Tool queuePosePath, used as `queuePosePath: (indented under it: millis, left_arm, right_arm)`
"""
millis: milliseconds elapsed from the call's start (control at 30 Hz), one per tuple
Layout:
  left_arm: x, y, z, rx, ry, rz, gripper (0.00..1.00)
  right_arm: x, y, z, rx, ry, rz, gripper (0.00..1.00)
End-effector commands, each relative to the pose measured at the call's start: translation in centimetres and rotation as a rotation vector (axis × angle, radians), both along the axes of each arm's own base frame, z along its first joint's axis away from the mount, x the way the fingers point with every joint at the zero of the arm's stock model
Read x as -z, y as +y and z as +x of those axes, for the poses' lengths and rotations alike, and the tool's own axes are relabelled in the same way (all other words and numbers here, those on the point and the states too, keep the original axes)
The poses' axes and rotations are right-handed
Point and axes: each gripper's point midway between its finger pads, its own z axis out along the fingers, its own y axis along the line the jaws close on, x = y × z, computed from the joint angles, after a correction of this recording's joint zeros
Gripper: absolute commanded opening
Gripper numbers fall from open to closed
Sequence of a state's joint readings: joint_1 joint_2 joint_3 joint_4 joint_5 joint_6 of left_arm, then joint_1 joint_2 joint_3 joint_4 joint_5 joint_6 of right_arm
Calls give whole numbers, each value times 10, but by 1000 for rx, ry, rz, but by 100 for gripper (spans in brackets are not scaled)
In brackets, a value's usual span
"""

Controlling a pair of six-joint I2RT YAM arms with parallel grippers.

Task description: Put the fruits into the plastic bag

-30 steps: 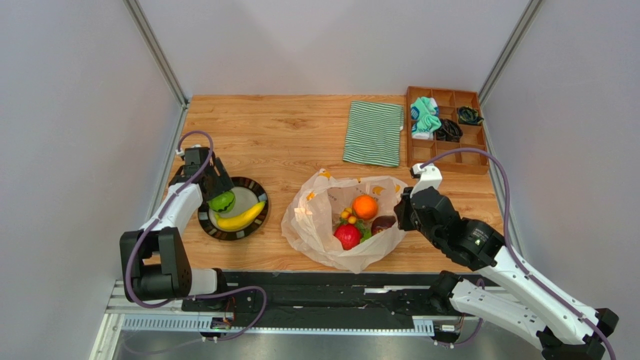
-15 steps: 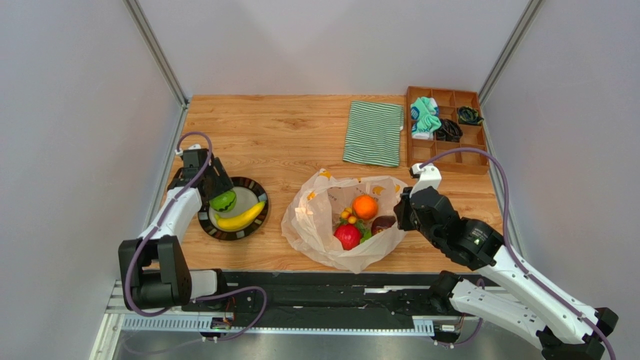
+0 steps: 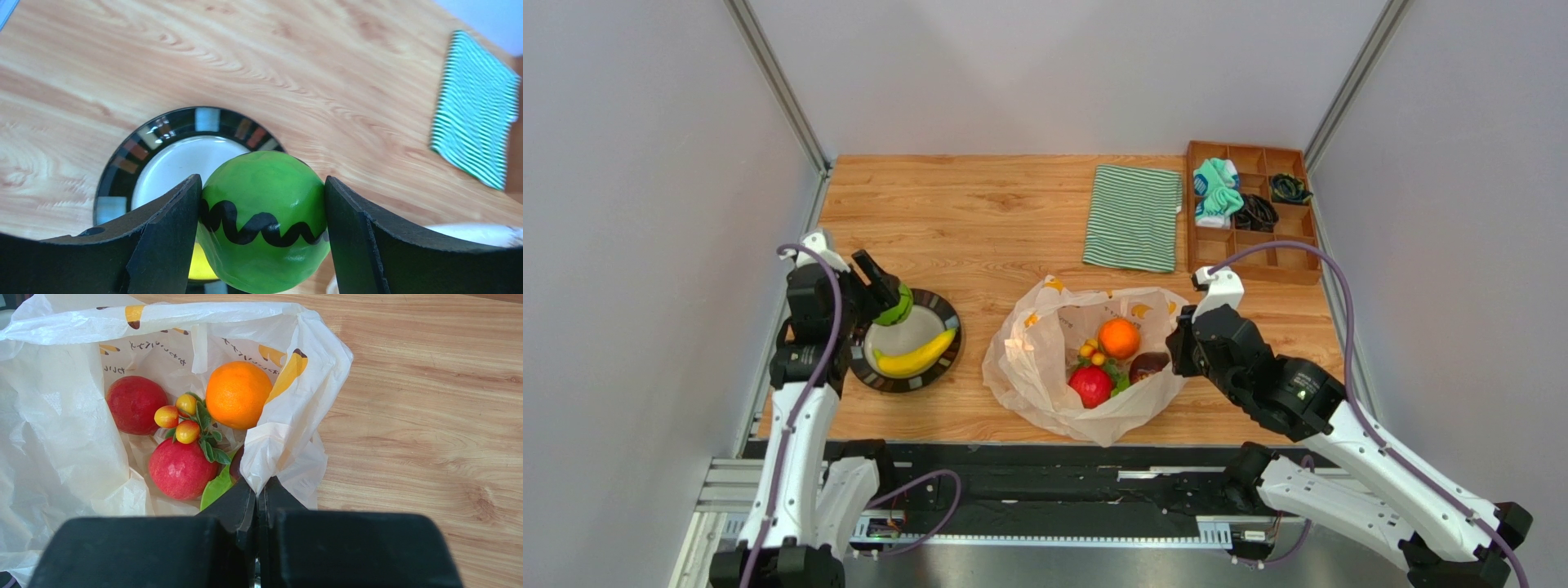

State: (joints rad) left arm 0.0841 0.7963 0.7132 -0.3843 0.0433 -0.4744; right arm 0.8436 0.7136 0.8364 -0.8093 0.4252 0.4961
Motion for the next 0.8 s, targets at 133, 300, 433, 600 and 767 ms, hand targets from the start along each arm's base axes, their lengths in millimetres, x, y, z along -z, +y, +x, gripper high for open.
queuePosePath:
  millis: [133, 300, 433, 600, 767]
  left_arm:
    - [-89, -75, -34, 236, -253, -123, 48]
    - [-145, -129, -49, 400, -383, -171, 47]
    - [-173, -199, -66, 606, -433, -194, 47]
    - [-195, -268, -86, 774, -463, -182, 47]
    - [-141, -341, -85, 874, -306, -28, 47]
  right_arm:
    - [-14, 7, 6, 1, -43, 46, 2]
    - [-17, 5, 5, 15, -47, 61, 2]
    - [-16, 4, 4, 18, -44, 62, 2]
    - [-15, 2, 3, 24, -41, 56, 2]
    - [-18, -1, 3, 34, -44, 58, 2]
